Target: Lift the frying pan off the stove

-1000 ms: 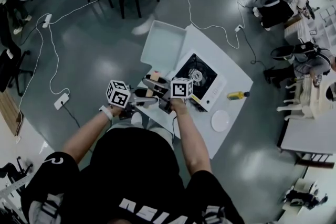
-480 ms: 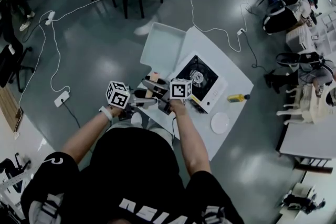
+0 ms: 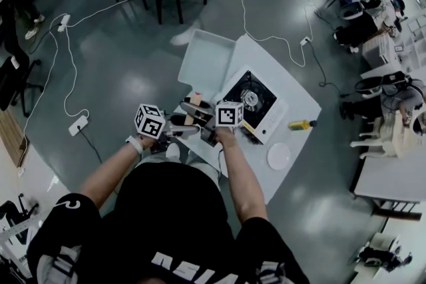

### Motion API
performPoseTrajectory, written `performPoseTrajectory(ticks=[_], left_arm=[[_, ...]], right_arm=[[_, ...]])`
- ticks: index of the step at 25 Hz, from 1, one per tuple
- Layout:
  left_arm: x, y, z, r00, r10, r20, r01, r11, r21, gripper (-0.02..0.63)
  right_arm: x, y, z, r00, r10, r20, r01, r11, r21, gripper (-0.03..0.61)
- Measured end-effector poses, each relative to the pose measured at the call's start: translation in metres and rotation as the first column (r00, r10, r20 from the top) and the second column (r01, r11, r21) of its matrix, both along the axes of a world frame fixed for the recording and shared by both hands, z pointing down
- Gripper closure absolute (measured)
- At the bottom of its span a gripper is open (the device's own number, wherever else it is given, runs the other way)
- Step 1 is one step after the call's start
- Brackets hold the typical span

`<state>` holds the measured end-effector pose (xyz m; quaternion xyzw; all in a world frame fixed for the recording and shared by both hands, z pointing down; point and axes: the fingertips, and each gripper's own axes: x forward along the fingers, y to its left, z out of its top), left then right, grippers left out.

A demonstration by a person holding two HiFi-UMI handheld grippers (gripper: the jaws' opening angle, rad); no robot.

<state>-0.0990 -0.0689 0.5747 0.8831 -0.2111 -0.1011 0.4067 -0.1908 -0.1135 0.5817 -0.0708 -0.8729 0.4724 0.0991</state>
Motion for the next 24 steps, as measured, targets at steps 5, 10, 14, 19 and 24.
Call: performPoseTrajectory(ticks=[5, 10, 14, 19, 24], left_arm=[[-0.0001, -0.0007, 0.0001, 1.000, 0.003, 0.001, -0.003, 1.000, 0.000, 0.443], [0.0015, -0.0005, 0.0007, 1.000, 0.009, 0.001, -0.009, 1.000, -0.002, 0.443], [0.0015, -0.0019, 0.0019, 1.000, 0.013, 0.002, -0.013, 1.000, 0.002, 0.443], [0.0032, -0.0029, 0.0019, 1.000, 0.013, -0.001, -0.013, 1.000, -0.005, 0.443], [0.0034, -0.0033, 0.0020, 1.000, 0.017, -0.001, -0.017, 1.000, -0.008, 0.443]], right_arm=[[-0.0013, -0.0009, -0.0050, 1.000, -0.011, 0.006, 0.010, 0.999, 0.035, 0.387], [0.0003, -0.0001, -0.0032, 1.000, -0.001, 0.007, 0.001, 1.000, 0.006, 0.388], [-0.0009, -0.0006, -0.0043, 1.000, -0.007, 0.025, 0.007, 1.000, 0.005, 0.388], [0.0031, -0.0036, -0.0007, 1.000, 0.003, 0.002, -0.003, 1.000, 0.009, 0.387], [0.0030, -0.0041, -0.0010, 1.000, 0.007, 0.003, -0.007, 1.000, 0.004, 0.387]])
